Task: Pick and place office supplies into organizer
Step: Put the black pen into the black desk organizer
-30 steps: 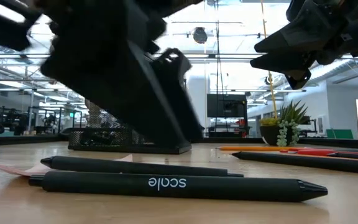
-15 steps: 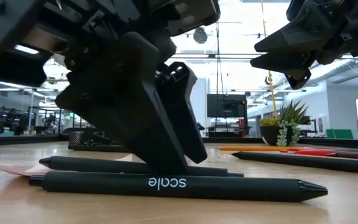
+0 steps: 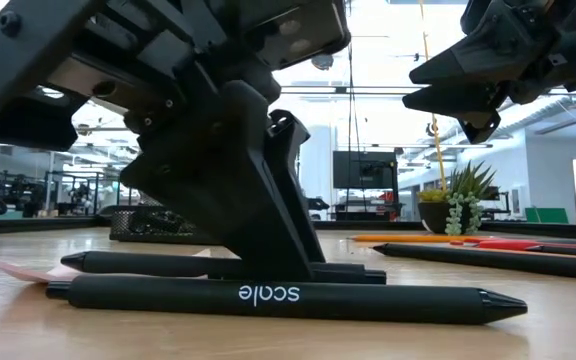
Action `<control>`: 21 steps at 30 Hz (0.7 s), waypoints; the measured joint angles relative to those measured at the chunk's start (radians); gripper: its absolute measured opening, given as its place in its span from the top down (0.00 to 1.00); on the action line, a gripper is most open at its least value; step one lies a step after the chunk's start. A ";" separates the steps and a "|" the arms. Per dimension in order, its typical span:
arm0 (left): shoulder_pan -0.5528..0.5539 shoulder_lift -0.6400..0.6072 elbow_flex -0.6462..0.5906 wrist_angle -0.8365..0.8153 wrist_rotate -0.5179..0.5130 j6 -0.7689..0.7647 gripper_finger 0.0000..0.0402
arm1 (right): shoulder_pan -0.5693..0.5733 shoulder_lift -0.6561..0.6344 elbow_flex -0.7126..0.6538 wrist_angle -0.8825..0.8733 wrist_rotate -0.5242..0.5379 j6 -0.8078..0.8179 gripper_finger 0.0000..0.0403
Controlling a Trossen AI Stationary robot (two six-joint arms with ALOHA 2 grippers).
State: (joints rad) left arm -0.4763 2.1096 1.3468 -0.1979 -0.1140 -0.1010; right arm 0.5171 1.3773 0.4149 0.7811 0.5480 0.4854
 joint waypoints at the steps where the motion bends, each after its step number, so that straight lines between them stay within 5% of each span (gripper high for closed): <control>1: 0.000 0.000 -0.003 0.000 -0.009 -0.008 0.71 | 0.000 0.000 0.000 0.000 0.000 0.000 0.65; 12: 0.036 -0.002 -0.021 0.025 -0.033 -0.109 0.87 | 0.000 0.000 0.000 0.000 0.000 0.000 0.65; 21: 0.056 -0.032 -0.025 0.010 -0.050 -0.173 0.84 | 0.000 0.000 0.000 0.000 0.000 0.000 0.65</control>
State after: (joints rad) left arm -0.4201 2.0779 1.3216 -0.1876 -0.1636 -0.2744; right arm 0.5171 1.3774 0.4149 0.7811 0.5483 0.4854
